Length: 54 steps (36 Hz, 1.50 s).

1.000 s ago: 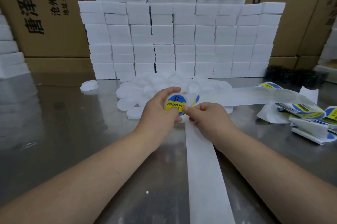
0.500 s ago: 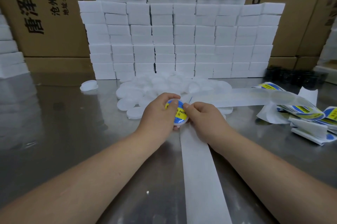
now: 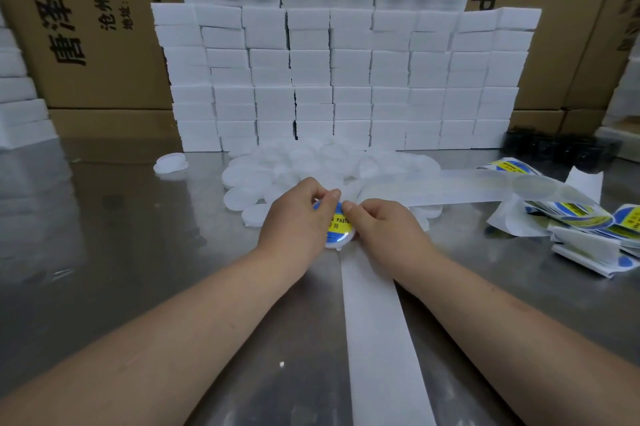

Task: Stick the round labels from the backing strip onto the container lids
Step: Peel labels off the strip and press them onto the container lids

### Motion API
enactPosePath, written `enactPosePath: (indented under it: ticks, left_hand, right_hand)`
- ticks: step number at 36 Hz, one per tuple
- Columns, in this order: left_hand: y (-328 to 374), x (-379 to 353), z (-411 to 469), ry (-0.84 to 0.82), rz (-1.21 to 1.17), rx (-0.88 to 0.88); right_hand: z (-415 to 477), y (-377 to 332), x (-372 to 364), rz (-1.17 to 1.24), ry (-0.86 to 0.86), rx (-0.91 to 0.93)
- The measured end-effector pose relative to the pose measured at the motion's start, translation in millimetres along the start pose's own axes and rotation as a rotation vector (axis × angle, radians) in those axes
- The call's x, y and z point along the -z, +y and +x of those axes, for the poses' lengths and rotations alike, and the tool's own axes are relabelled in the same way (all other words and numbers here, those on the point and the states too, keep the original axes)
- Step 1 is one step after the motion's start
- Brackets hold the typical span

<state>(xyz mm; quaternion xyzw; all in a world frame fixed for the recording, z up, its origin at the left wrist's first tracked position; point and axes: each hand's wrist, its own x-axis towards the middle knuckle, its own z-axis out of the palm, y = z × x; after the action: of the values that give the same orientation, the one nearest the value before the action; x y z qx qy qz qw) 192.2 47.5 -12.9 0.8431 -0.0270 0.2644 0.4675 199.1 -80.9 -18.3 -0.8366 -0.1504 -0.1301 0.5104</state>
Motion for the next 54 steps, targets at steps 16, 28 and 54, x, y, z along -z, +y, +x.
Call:
enactPosePath:
  ticks: [16,28,54]
  left_hand:
    - [-25,26,16,-0.317,0.217,0.215]
    - [-40,30,25,-0.241,0.771,0.278]
    - [-21,28,23,0.031,0.325,0.14]
  right_hand:
    - [0,-2,12,0.106,0.168,-0.107]
    - [1,-7,9,0.143,0.147,-0.061]
    - [-2,-18,20,0.474,0.017,-0.457]
